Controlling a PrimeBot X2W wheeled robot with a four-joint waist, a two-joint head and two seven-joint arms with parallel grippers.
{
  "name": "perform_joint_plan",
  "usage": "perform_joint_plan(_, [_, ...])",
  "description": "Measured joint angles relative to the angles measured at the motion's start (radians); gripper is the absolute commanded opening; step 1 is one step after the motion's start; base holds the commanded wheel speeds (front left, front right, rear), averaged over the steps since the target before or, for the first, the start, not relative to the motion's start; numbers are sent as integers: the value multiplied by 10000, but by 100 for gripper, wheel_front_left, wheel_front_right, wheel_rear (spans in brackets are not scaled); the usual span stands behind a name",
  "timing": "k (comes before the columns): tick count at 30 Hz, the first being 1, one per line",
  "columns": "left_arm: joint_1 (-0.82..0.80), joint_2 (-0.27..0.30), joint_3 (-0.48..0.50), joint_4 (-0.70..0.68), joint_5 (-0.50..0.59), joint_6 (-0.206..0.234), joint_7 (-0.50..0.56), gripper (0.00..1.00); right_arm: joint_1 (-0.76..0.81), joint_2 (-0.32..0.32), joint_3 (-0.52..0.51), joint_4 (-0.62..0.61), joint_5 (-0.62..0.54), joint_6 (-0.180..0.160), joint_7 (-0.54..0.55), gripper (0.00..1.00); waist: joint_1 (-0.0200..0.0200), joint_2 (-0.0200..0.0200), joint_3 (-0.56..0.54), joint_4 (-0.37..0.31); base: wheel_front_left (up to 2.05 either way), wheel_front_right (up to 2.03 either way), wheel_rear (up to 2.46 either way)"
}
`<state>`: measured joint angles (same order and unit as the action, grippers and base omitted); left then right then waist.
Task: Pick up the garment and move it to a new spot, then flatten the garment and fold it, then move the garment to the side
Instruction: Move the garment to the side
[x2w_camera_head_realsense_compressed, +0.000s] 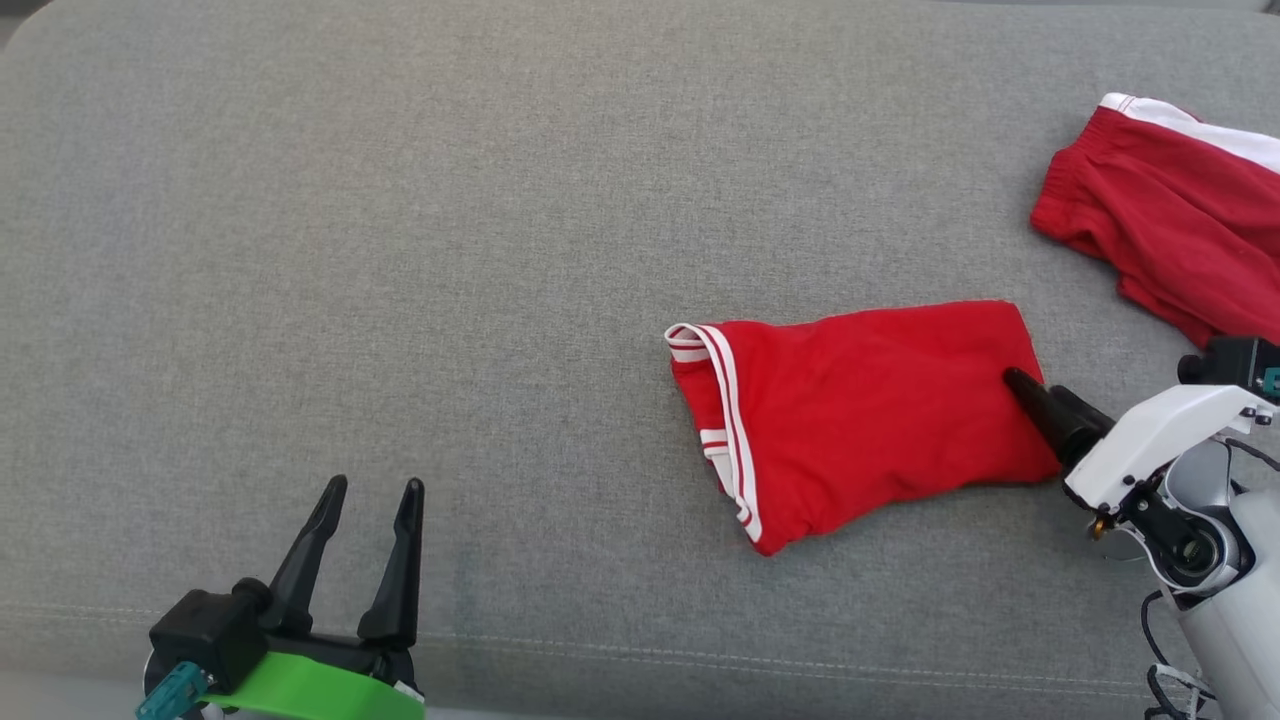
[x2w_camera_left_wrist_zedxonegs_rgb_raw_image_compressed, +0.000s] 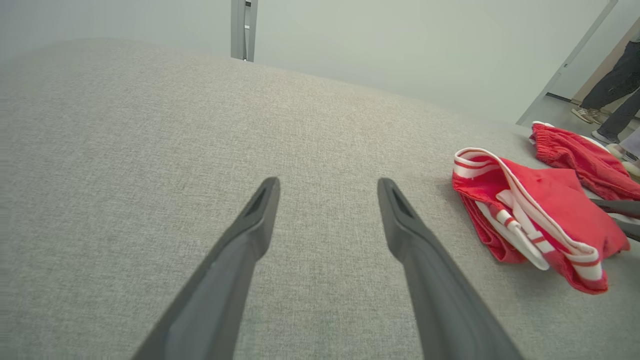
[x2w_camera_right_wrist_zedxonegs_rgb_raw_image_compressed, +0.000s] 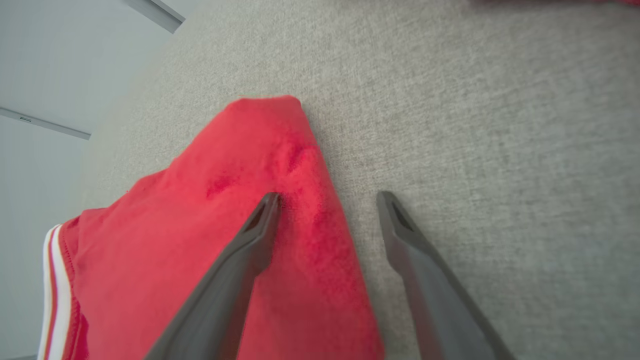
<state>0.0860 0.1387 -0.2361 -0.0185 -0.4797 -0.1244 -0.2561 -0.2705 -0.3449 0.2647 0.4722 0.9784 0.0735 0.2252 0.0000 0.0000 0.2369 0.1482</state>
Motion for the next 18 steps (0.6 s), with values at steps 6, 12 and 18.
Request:
perform_joint_plan(6, [-60, -2, -115, 105, -17, 0, 0, 100, -258, -8, 127, 63, 173, 102, 548, 100, 0, 0, 48, 222, 0, 0, 0])
perform_joint_plan(12, [-171, -140, -211, 157, -102, 0, -2, 100, -419, -48, 309, 86, 192, 165, 984, 95, 0, 0, 18, 465, 0, 0, 0])
perform_joint_plan(18, [-267, -226, -169, 261, -190, 0, 0, 100, -494, -150, 527, 92, 236, 232, 1398, 0, 0, 0, -33, 699, 0, 0, 0])
